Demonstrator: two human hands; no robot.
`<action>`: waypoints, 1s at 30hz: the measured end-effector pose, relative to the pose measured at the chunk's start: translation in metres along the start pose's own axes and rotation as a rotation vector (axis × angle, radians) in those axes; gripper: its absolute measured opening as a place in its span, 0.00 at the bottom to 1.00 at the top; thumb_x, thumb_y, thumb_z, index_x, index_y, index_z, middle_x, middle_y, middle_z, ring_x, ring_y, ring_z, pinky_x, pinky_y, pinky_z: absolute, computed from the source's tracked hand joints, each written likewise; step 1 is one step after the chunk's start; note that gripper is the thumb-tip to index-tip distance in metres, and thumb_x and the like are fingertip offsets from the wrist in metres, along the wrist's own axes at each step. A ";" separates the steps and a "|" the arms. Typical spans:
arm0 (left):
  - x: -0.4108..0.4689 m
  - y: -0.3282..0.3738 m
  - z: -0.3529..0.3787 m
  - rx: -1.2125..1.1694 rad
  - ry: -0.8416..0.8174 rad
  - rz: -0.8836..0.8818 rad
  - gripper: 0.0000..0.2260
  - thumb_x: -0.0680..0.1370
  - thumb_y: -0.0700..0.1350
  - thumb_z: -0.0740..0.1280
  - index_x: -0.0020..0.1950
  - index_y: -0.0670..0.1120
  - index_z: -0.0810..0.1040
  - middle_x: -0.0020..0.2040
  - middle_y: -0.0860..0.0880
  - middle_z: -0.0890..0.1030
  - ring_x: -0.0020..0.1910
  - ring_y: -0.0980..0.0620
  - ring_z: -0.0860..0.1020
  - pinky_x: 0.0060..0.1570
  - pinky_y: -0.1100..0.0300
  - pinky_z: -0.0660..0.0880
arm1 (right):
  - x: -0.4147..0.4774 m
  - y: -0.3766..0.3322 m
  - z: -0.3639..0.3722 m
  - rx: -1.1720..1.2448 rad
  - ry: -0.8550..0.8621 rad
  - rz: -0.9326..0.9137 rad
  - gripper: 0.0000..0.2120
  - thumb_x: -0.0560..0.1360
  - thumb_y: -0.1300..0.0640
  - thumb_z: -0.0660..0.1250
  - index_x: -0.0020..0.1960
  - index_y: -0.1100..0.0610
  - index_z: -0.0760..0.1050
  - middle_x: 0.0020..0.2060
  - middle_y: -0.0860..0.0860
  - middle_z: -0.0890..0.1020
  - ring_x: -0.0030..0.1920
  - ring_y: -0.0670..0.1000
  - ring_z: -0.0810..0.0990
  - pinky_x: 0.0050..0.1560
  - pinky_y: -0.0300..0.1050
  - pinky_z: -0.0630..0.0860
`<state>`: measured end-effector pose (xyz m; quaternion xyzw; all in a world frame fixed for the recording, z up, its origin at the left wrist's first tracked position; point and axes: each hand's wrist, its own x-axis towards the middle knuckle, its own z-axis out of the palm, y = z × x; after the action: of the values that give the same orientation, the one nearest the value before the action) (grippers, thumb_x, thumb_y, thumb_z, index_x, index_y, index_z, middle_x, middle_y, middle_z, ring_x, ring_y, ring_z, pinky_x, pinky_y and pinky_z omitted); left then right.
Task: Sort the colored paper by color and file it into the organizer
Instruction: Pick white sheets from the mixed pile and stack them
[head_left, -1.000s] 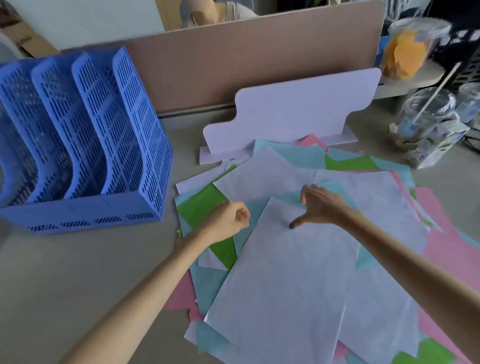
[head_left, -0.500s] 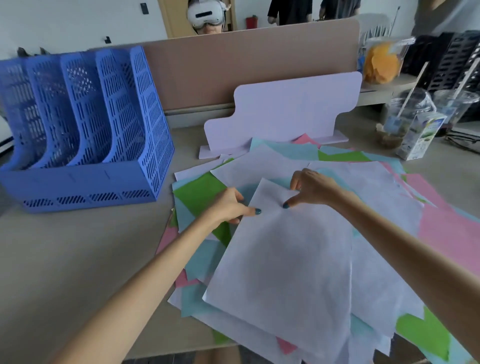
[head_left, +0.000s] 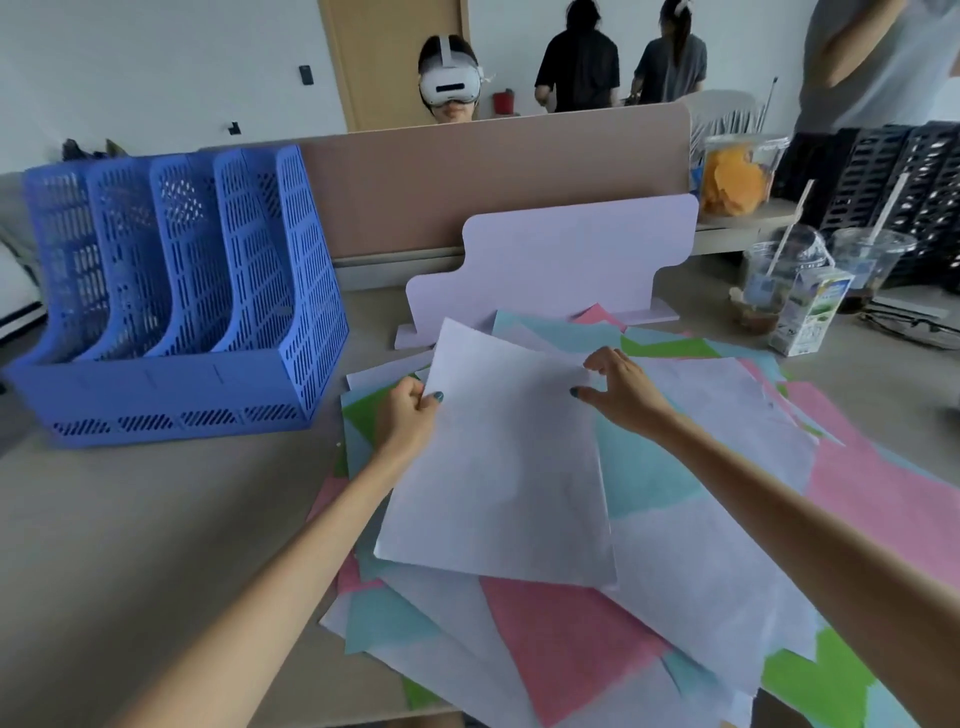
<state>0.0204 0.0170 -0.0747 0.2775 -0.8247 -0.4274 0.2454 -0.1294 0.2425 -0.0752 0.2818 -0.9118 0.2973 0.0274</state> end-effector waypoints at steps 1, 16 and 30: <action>0.003 -0.001 0.000 0.017 0.047 -0.008 0.15 0.77 0.39 0.65 0.34 0.46 0.62 0.30 0.50 0.66 0.30 0.52 0.64 0.28 0.58 0.58 | 0.007 0.002 0.001 0.004 -0.004 0.017 0.20 0.74 0.53 0.70 0.61 0.61 0.70 0.60 0.57 0.74 0.60 0.57 0.73 0.57 0.48 0.70; 0.036 -0.026 0.030 0.153 0.201 -0.038 0.07 0.81 0.44 0.61 0.48 0.41 0.68 0.34 0.47 0.73 0.29 0.50 0.70 0.25 0.60 0.62 | 0.109 0.002 0.012 0.145 -0.166 0.331 0.12 0.72 0.55 0.70 0.37 0.59 0.70 0.33 0.53 0.72 0.36 0.55 0.71 0.32 0.43 0.63; 0.034 0.001 0.043 0.056 0.224 -0.021 0.11 0.79 0.49 0.64 0.42 0.44 0.68 0.35 0.50 0.72 0.34 0.48 0.71 0.31 0.58 0.63 | 0.095 -0.005 -0.017 0.574 -0.130 0.089 0.09 0.73 0.63 0.68 0.36 0.56 0.73 0.26 0.47 0.69 0.28 0.47 0.65 0.25 0.34 0.61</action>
<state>-0.0320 0.0195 -0.0900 0.3390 -0.8008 -0.3728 0.3238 -0.2086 0.2006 -0.0380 0.2563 -0.8018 0.5251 -0.1248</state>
